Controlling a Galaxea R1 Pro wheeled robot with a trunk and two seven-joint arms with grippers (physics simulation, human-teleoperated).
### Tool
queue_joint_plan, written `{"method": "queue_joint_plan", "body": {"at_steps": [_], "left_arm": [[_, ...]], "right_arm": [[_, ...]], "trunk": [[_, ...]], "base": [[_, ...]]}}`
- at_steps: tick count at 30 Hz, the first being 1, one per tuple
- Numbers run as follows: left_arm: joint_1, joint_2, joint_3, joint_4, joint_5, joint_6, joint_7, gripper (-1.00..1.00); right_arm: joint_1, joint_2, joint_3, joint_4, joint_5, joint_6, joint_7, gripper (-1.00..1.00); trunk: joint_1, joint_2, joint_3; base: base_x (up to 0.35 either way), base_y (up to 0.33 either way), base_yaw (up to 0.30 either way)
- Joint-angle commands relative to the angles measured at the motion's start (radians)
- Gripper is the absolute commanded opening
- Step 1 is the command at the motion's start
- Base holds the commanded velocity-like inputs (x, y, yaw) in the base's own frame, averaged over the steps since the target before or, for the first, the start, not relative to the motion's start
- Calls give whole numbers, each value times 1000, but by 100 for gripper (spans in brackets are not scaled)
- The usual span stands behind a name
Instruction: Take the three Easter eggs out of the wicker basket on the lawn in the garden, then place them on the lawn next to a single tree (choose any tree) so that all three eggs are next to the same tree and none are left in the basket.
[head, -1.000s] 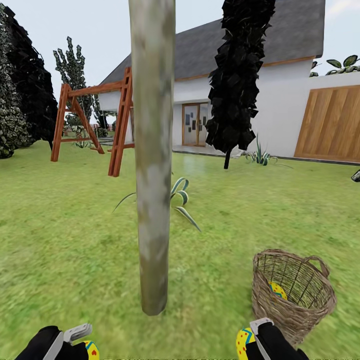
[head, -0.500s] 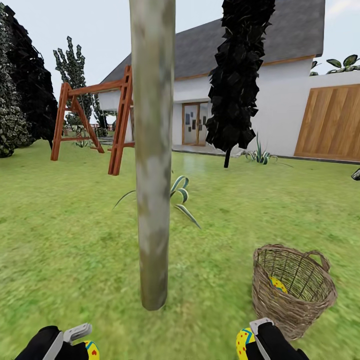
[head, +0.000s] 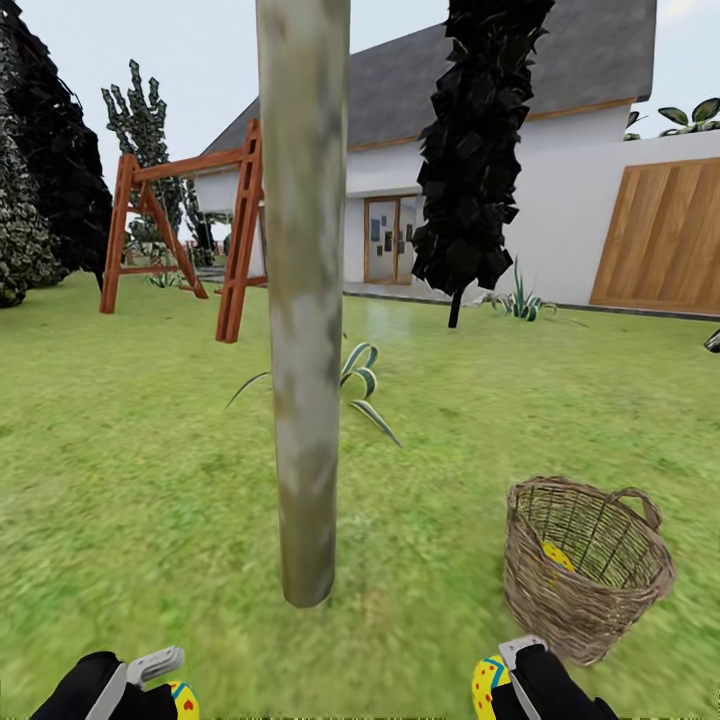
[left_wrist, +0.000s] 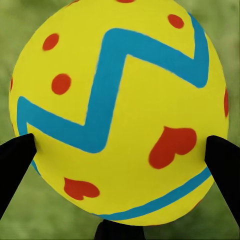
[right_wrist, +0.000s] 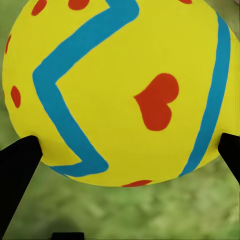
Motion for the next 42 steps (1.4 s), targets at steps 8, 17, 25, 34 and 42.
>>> {"method": "queue_joint_plan", "body": {"at_steps": [8, 17, 25, 34, 42], "left_arm": [[0, 0, 2, -1, -1, 6, -10, -100], [0, 0, 3, -1, -1, 5, -9, -100], [0, 0, 3, 0, -1, 6, -11, -100], [0, 0, 3, 0, -1, 5, -10, -100], [0, 0, 3, 0, -1, 6, -11, -100]], "right_arm": [[0, -1, 6, -1, 6, 6, 0, -100], [0, 0, 7, -1, 5, 6, 1, -100], [0, 0, 7, 0, 6, 6, 1, -100], [0, -1, 7, 0, 6, 5, 2, -100], [-1, -1, 6, 0, 6, 5, 2, -100]], "trunk": [[3, -2, -32], [7, -5, -67], [11, -6, -98], [15, -8, -133], [19, -10, -164]], "base": [[0, 0, 0], [0, 0, 0], [0, 0, 0], [0, 0, 0], [0, 0, 0]]}}
